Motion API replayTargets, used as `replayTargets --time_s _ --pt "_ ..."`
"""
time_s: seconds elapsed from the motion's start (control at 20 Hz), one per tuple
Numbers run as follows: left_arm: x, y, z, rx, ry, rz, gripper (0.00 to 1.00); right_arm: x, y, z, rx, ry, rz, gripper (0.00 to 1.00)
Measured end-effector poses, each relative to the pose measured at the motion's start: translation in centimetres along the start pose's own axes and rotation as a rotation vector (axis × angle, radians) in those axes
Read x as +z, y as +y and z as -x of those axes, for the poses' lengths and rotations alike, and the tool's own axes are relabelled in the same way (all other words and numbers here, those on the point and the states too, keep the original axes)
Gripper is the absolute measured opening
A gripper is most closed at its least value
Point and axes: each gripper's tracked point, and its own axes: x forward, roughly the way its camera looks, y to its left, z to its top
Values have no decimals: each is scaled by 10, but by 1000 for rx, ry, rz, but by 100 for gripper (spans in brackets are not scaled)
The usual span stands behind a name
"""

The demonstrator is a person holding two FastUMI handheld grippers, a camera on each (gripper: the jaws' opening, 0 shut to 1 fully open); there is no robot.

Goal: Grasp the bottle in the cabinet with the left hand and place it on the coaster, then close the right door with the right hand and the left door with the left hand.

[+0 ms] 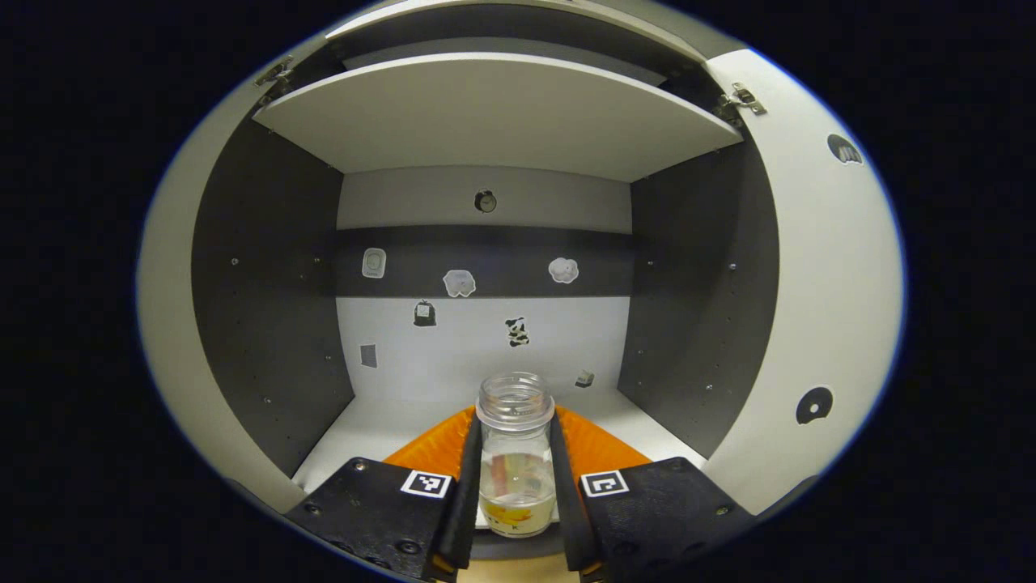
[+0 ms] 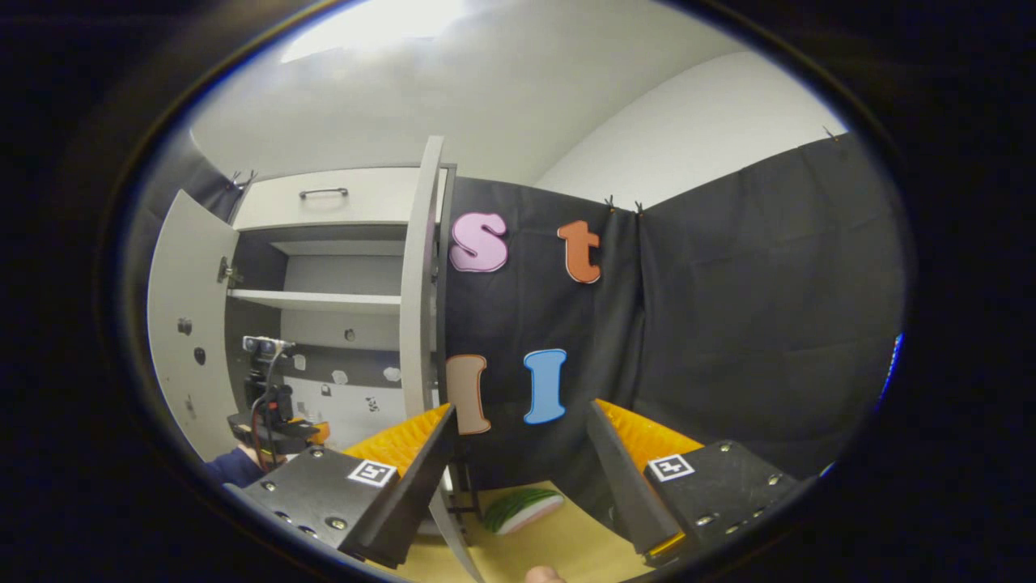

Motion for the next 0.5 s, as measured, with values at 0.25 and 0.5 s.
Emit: replayTargets --time_s 0.25,0.5 --pt "-8 -20 46 -66 -4 -11 44 3 -13 6 -18 -11 -2 97" --pt "-21 -39 86 -123 2 7 46 3 -21 12 -20 -6 0 97"
